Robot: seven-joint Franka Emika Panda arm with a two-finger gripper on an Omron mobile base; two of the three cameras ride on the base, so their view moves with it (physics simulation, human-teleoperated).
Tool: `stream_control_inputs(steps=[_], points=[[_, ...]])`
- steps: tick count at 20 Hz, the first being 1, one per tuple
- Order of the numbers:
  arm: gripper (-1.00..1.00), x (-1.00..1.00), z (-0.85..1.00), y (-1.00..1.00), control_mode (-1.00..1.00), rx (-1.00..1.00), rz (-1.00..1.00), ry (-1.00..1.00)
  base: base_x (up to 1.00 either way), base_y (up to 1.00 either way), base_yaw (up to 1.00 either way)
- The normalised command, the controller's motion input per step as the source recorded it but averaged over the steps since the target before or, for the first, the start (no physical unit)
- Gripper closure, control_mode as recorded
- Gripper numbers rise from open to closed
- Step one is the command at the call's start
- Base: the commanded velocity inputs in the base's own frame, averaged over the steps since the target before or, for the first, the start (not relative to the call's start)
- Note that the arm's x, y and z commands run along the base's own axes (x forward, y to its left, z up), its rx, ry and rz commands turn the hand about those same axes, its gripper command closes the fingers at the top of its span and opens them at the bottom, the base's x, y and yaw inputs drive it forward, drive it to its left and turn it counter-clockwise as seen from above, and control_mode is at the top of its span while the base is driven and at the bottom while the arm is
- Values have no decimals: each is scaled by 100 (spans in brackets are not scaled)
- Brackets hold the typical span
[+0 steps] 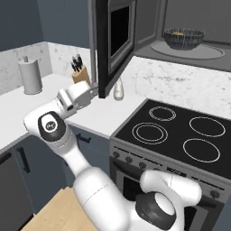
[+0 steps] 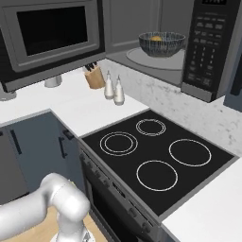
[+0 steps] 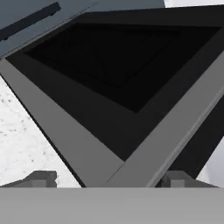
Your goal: Pick the potato from the sink and place it in the bowl. Then pick the bowl and place it in the microwave. Then close the microwave door and press the start button.
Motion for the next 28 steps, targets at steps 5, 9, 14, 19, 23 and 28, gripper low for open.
stream_control_inputs(steps=[5, 9, 14, 19, 23, 28], points=[[-100, -6, 29, -95, -100, 16, 0, 2, 0, 0, 0], [-100, -2, 33, -99, -100, 16, 1, 8, 0, 0, 0], [-100, 0, 46, -92, -100, 12, 2, 14, 0, 0, 0], [-100, 0, 51, -76, -100, 11, 4, 5, 0, 0, 0], [-100, 0, 50, -72, -100, 11, 4, 3, 0, 0, 0], [-100, 25, 13, -73, -100, 8, 1, -1, 0, 0, 0]])
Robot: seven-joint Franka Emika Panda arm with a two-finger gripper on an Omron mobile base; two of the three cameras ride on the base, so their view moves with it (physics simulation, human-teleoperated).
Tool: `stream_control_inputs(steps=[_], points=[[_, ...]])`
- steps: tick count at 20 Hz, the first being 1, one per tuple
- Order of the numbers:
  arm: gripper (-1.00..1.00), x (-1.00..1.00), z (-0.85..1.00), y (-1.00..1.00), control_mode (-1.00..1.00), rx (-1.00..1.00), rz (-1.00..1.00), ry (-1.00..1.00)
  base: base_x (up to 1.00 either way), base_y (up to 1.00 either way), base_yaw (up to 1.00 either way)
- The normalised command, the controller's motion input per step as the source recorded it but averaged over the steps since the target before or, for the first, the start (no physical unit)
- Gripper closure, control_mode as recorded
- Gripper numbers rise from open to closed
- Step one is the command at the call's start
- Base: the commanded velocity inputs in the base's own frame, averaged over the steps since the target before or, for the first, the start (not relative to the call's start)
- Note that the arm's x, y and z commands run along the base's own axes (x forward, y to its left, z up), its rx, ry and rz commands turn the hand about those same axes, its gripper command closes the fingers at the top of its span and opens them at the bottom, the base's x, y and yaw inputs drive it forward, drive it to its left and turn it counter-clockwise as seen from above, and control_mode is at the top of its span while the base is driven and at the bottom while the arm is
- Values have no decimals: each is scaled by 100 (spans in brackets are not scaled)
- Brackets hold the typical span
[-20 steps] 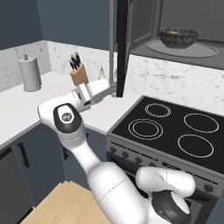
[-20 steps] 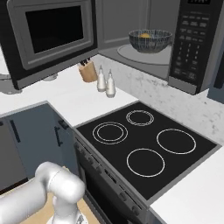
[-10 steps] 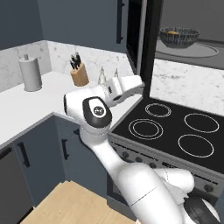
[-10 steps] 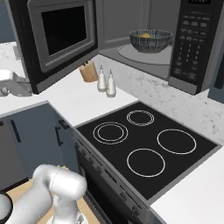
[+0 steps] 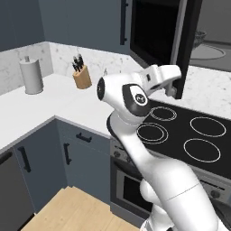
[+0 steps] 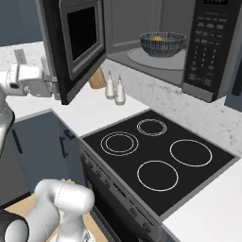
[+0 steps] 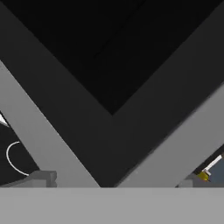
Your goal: Pick the potato from the sink and place it in the bowl. Then pick the bowl and place it in the microwave. Then close the microwave door and press the start button.
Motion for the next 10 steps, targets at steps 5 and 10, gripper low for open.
stream_control_inputs(steps=[5, 10], points=[[-100, 81, -7, -49, -100, 6, 4, -1, 0, 0, 0], [-100, 89, -4, -41, -100, 10, 8, -6, 0, 0, 0]])
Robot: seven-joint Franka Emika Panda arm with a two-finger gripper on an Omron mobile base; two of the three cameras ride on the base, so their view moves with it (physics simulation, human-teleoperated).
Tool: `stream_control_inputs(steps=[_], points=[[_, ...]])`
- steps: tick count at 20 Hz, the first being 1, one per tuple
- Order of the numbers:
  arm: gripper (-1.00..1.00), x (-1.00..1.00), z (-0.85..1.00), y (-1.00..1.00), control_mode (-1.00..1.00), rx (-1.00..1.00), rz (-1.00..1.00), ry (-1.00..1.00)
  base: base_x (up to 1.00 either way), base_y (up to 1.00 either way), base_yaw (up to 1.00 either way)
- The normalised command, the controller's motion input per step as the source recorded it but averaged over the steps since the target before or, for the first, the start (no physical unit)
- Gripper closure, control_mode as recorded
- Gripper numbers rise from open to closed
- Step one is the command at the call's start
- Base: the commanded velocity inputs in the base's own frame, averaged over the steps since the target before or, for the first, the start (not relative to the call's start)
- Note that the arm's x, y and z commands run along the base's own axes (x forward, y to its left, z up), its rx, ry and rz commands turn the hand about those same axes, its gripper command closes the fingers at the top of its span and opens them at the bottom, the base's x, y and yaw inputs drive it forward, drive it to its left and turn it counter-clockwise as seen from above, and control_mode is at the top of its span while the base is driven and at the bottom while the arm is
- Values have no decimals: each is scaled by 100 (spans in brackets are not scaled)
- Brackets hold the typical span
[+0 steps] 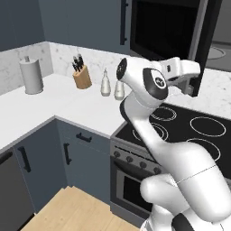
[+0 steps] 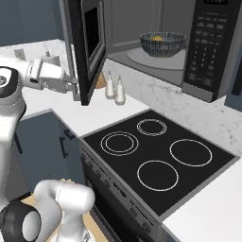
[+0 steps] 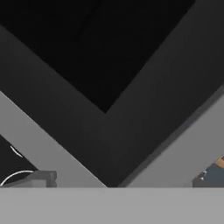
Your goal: Pick the potato from the sink and place it in the bowl. Then pick the bowl and place it in the microwave. Then close the microwave door and press the start button.
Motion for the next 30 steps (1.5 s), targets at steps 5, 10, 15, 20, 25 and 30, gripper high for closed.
stream_control_inputs(steps=[5, 10, 15, 20, 25, 30], points=[[-100, 70, 0, -47, -100, 14, 8, -15, 0, 0, 0], [-100, 74, 0, -49, -100, 14, 10, -33, 0, 0, 0], [-100, 48, -11, -50, -100, 13, 12, -53, 0, 0, 0], [-100, 15, -53, -93, -100, 5, 25, -87, 0, 0, 0], [-100, 44, -42, -77, -100, -3, 21, -55, 0, 0, 0], [-100, 70, 0, -19, -100, -12, 5, -11, 0, 0, 0]])
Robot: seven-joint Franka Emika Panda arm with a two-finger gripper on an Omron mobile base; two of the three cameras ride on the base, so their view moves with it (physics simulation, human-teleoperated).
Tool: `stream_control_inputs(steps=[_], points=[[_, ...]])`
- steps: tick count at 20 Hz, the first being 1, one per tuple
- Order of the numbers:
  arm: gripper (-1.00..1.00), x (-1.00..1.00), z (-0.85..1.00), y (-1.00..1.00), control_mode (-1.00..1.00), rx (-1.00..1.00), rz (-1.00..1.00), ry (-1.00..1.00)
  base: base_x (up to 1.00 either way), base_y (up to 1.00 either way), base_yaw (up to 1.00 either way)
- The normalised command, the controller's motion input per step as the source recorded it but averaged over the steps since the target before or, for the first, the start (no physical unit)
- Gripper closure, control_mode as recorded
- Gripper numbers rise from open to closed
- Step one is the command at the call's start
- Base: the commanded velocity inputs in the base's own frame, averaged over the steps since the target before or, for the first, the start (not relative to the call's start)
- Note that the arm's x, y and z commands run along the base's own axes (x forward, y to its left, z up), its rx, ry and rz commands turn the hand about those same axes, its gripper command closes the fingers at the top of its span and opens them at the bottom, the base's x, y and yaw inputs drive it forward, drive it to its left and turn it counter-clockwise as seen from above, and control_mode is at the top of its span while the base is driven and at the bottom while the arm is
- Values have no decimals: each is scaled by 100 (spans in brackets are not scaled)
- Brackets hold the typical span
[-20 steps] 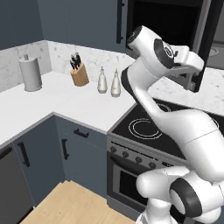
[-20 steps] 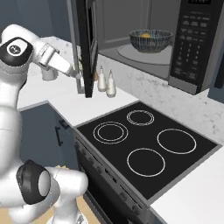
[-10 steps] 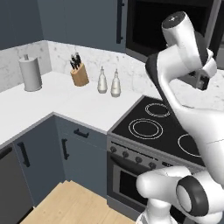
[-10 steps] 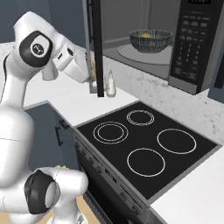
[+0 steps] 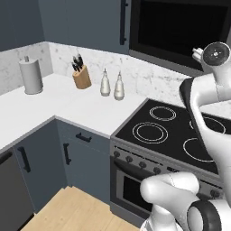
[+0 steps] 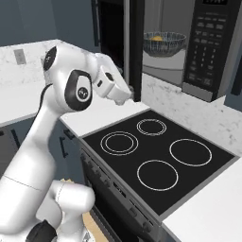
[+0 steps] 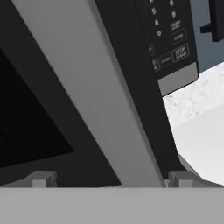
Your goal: Pick the potato from the sink and place it in the bowl. Then pick the bowl and place it in the microwave. Then close the microwave door and press the start button.
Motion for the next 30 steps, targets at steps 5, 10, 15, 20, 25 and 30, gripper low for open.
stream_control_inputs(steps=[5, 10, 15, 20, 25, 30], points=[[-100, 62, 0, -1, -100, -9, 0, -3, 0, 0, 0], [-100, 64, 0, 7, -100, -15, -14, -6, 0, 0, 0], [-100, 76, 0, 15, -100, -14, -24, -14, 0, 0, 0], [-100, 65, 0, 0, -100, -4, -21, -11, 0, 0, 0], [-100, 61, 5, -1, -100, 0, -17, 1, 0, 0, 0], [-100, 63, 27, 0, -100, 0, -21, 12, 0, 0, 0]])
